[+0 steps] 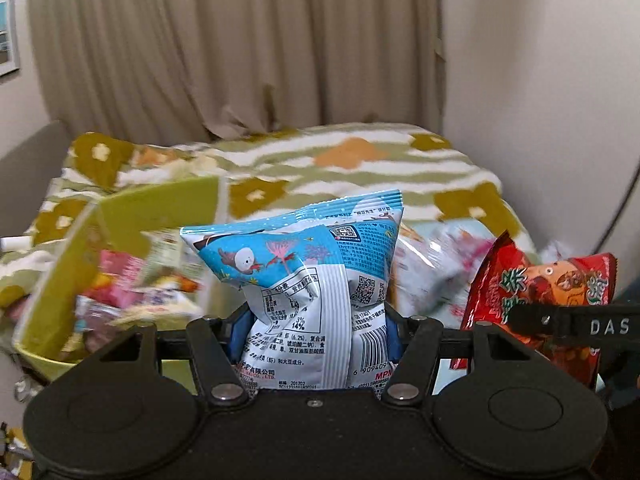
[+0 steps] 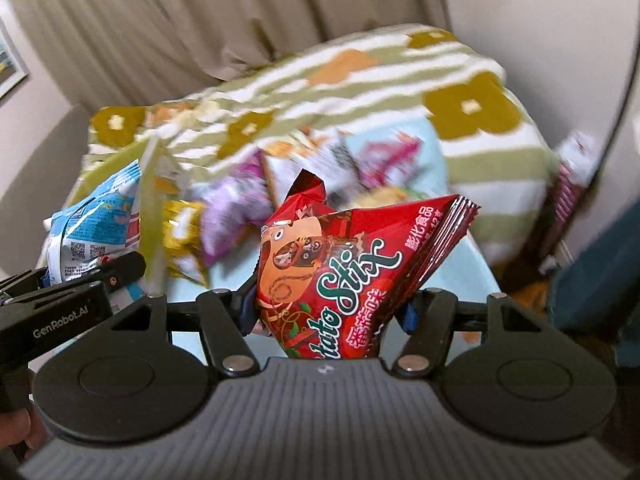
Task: Organize snacks
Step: 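Grasp the blue-white bag with the left tool while the right tool grasps the red Potato Stix bag, then carry both bags over the yellow box and release them inside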
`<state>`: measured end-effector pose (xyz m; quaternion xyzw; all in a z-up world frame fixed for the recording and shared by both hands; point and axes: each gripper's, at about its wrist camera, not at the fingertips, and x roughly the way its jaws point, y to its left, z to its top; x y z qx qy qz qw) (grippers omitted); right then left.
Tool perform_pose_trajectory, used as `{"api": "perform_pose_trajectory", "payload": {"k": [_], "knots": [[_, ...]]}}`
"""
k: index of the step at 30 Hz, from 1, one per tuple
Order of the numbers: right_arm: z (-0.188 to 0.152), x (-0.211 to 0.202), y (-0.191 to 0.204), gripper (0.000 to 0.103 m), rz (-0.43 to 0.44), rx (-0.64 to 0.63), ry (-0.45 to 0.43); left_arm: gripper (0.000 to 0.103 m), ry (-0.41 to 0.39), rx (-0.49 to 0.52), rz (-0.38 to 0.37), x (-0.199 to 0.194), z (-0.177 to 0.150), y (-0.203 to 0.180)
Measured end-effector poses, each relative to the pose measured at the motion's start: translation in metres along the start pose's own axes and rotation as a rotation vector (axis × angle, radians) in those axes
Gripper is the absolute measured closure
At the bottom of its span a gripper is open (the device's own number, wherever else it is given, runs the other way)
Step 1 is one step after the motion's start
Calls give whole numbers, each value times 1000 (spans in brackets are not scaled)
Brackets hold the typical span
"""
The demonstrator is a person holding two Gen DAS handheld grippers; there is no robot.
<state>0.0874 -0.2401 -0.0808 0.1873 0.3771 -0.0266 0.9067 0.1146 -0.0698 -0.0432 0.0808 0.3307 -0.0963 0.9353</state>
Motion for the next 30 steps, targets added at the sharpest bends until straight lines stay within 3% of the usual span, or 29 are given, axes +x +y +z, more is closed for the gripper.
{"api": "perform_pose_trajectory", "payload": {"k": [8,16,23,30], "knots": [[39,15,70,24,106,-102,-54,38,-51,-80,93,-9,32,77],[76,55,161,24,180,-170,-89,38,-54,-106,158,16,62,161],[100,99,234,24,191,-189,-92,38,-12,-98,144,59,84,220],[111,147,283,24,149,-180,-55,38,67,-83,71,119,98,263]]}}
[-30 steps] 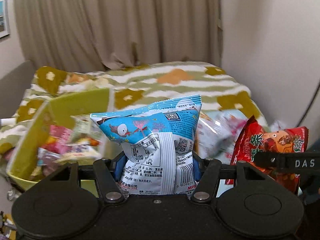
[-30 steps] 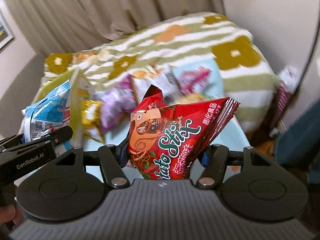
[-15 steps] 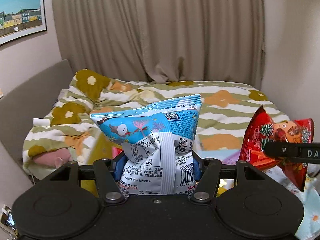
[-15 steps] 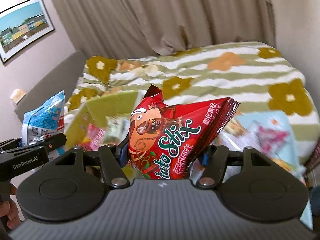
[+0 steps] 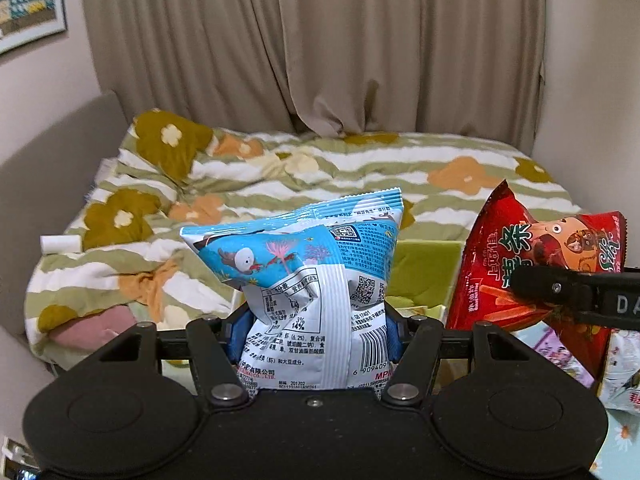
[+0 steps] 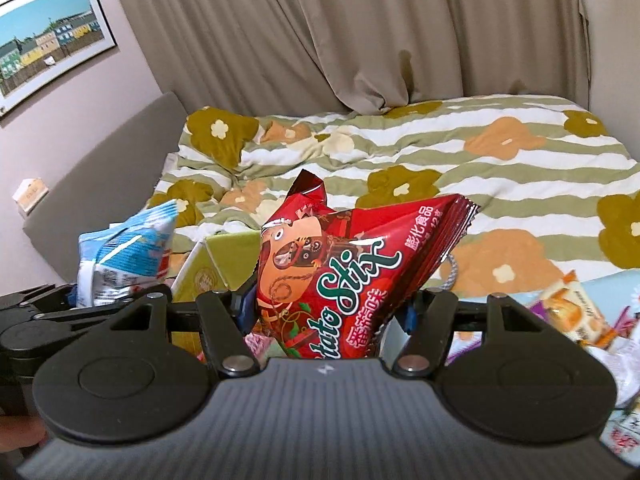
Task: Organize snacks
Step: 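Carry both bags over the yellow box and release them inside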
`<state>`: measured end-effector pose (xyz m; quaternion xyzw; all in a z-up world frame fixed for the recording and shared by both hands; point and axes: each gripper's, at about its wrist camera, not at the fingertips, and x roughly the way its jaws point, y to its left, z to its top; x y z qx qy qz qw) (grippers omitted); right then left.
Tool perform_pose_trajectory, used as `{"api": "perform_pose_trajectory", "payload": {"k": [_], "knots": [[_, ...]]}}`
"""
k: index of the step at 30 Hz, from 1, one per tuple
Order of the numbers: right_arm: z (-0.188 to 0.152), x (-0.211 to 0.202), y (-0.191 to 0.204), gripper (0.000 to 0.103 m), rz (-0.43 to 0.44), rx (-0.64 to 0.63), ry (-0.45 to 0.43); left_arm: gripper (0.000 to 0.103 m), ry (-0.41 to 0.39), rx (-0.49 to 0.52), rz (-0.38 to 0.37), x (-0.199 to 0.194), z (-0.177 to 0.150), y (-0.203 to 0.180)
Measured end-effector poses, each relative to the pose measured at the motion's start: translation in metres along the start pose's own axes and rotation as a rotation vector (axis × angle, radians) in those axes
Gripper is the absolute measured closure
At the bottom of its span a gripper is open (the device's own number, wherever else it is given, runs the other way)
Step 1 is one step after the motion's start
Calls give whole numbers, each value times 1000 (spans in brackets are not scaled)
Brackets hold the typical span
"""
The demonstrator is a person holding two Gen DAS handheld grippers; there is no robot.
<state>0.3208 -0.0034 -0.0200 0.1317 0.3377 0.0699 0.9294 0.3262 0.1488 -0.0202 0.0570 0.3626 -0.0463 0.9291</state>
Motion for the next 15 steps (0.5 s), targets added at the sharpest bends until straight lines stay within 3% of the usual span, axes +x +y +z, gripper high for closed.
{"api": "perform_pose_trajectory", "payload": {"k": [5,8,9,15], "knots": [[3,35,14,24,-48,24,37,36,70,-4,-74,41,7,14],[3,48,17,24,-75,39,50,5,82,0,-110,51,5,18],[3,50,18,24,-83,41,53,1,66,0,-107,50,2,19],[-1,58,20,24,-109,40,72,1,72,-20,-115,38,-10,23]]}}
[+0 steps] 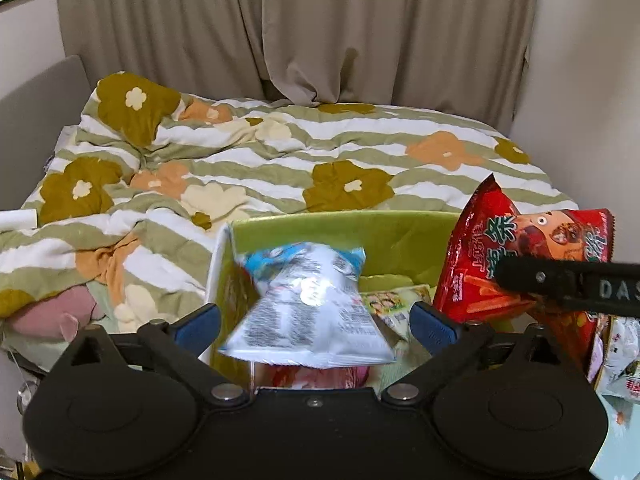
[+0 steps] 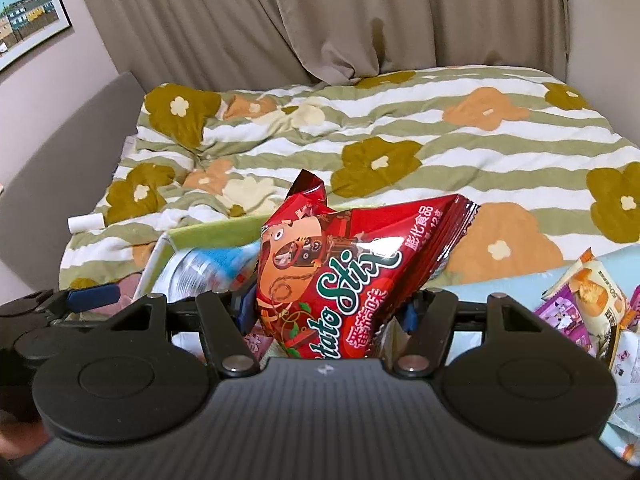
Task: Organize snacks
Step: 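Carry both bags over the yellow box and release them inside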
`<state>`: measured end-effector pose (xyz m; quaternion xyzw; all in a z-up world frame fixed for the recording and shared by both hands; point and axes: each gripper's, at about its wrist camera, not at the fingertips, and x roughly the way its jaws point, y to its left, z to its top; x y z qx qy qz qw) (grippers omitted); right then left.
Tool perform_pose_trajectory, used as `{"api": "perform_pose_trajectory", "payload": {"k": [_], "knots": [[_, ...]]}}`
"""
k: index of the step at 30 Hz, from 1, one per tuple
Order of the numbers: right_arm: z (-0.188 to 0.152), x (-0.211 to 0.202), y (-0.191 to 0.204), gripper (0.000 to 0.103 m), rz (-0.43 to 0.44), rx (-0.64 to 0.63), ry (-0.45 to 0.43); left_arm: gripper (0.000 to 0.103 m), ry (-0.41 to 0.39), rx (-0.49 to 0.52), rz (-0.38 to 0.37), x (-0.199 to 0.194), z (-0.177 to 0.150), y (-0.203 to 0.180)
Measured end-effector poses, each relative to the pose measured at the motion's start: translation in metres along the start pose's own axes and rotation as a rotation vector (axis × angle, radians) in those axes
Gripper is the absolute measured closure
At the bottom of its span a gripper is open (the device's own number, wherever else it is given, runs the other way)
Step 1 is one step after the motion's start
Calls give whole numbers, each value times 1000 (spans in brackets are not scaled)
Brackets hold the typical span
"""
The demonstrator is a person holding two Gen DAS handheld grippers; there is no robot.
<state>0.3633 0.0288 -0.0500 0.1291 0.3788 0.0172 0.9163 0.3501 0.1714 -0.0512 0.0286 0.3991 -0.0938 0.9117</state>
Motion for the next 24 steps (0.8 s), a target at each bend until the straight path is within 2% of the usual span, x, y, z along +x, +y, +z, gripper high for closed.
{"api": "perform_pose_trajectory", "payload": {"k": [9,16,17,18,21,24], "knots": [[3,-3,6,23,48,-30,2,1,-23,-46,40,-28,-12,1],[16,14,18,20,87,-43,3,1,-32,-52,80,-31,-13,3],[16,20,20,14,95,-47,16,1,-30,-53,82,-31,-14,3],[16,25,21,0,97,-47,28,1,-26,-54,81,-30,-16,4],[12,30,22,0,68,-45,24,1,-17,-62,72,-30,-21,4],[4,25,22,0,76,-60,12,1,-14,-62,81,-30,-25,3]]}}
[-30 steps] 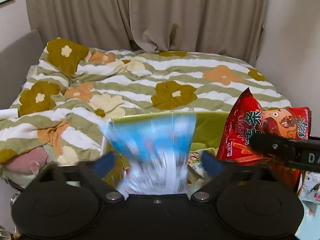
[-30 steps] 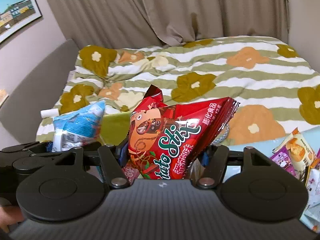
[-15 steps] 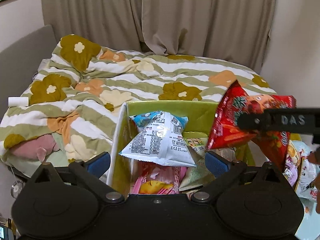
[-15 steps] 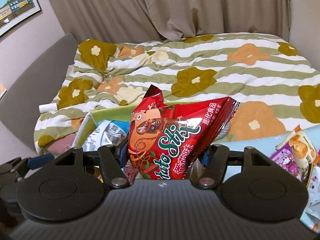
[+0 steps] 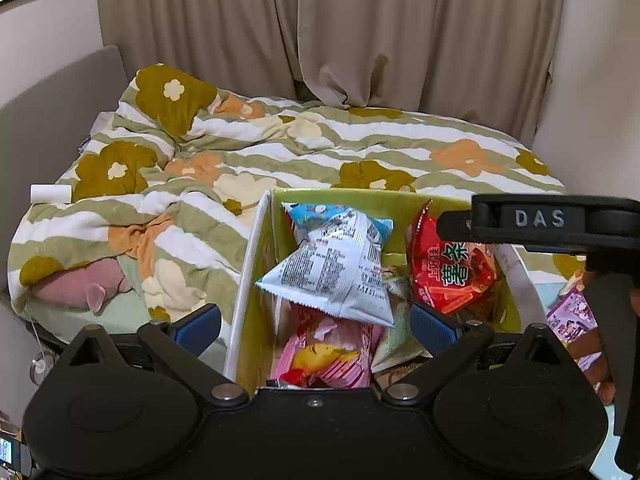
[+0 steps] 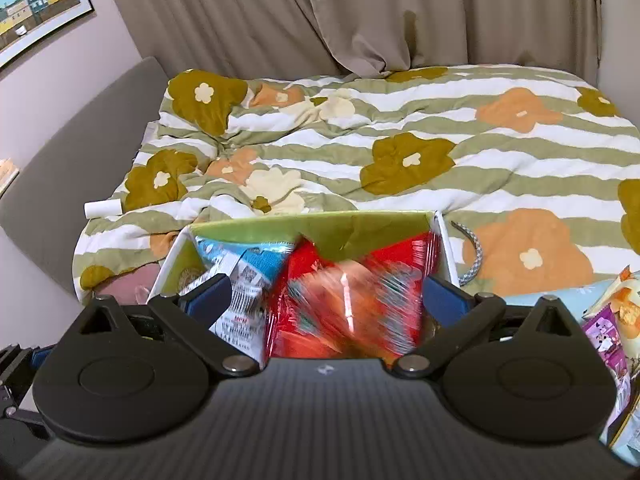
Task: Organize snacks
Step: 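Carry both bags over the yellow box and release them inside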
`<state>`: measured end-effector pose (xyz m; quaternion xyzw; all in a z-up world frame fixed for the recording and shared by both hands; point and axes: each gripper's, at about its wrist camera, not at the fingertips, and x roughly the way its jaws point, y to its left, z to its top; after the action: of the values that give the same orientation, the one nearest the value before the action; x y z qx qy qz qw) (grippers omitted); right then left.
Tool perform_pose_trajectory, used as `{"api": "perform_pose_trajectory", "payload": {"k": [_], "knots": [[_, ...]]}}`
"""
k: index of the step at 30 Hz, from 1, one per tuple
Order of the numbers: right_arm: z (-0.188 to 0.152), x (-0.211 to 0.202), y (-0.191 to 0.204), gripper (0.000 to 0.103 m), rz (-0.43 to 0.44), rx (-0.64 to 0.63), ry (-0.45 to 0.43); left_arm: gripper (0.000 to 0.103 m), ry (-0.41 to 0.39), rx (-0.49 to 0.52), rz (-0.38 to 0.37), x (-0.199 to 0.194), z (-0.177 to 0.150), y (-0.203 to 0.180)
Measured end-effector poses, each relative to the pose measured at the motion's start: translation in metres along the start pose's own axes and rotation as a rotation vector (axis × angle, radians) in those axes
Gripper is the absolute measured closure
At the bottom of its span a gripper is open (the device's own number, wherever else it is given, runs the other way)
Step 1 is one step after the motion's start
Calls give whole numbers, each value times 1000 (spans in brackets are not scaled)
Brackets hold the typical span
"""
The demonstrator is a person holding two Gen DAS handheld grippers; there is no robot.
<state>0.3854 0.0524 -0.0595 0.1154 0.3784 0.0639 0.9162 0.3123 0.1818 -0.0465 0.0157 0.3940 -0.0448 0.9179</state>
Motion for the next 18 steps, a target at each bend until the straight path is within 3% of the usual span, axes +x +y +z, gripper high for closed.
{"api": "perform_pose_trajectory", "payload": {"k": [7,18], "knots": [[-13,-15,1,0,9,-11,1,1,-11,0,-1,-9,-5,0],[-14,-68,4,0,-9,-19,-56,1,-106,22,-31,-48,1,-6]]}}
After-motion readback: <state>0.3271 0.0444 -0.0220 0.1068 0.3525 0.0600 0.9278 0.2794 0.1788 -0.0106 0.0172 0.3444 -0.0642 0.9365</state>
